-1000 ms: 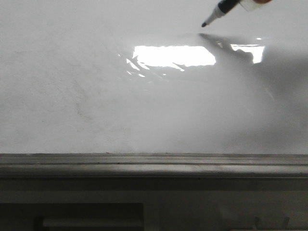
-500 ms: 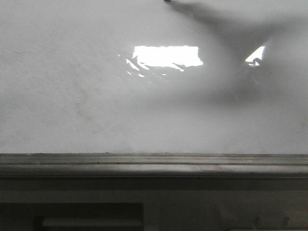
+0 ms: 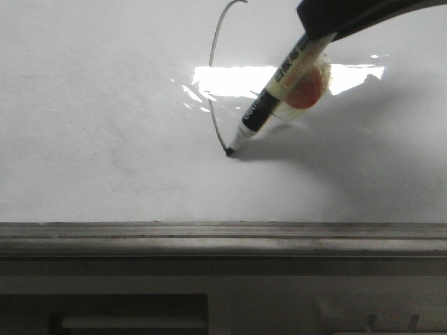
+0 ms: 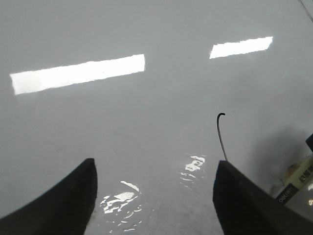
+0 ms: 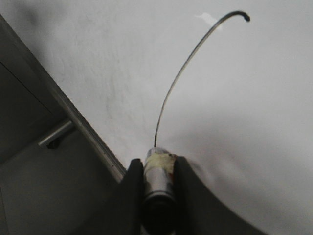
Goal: Write number 6 on whiteboard
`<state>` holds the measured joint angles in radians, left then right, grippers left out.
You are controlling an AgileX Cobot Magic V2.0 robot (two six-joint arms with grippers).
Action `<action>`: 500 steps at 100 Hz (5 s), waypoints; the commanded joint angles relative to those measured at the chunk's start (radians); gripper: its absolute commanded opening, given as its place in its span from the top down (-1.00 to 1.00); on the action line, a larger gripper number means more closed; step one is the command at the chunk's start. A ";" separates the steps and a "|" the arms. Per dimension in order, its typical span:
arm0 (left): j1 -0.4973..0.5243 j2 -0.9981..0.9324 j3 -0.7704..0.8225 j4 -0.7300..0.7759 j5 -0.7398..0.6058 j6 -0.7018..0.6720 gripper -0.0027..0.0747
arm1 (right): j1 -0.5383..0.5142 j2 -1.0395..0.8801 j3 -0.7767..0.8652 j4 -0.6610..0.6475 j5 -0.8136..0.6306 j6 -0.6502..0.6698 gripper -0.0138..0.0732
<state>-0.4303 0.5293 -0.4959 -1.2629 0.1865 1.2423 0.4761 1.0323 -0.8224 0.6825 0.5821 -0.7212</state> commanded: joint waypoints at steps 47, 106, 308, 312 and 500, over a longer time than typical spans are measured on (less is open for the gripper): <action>0.000 0.000 -0.025 -0.021 -0.018 -0.004 -0.25 | 0.056 0.000 -0.059 0.015 -0.238 0.051 0.80; 0.000 0.071 -0.031 -0.021 0.310 0.039 -0.25 | 0.043 -0.077 -0.108 -0.012 0.163 0.046 0.80; -0.351 0.524 -0.229 -0.025 0.161 0.106 0.98 | 0.025 0.062 -0.323 0.027 0.304 0.019 -0.21; -0.351 0.510 -0.218 -0.025 0.134 0.072 0.98 | 0.006 0.053 -0.323 0.011 0.304 0.022 -0.20; -0.351 0.462 -0.056 -0.324 -0.498 -0.101 0.98 | -0.194 -0.190 -0.028 0.055 0.204 0.025 -0.20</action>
<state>-0.7771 0.9963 -0.5174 -1.6107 -0.2911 1.1455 0.2902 0.8516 -0.8279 0.6960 0.8373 -0.6891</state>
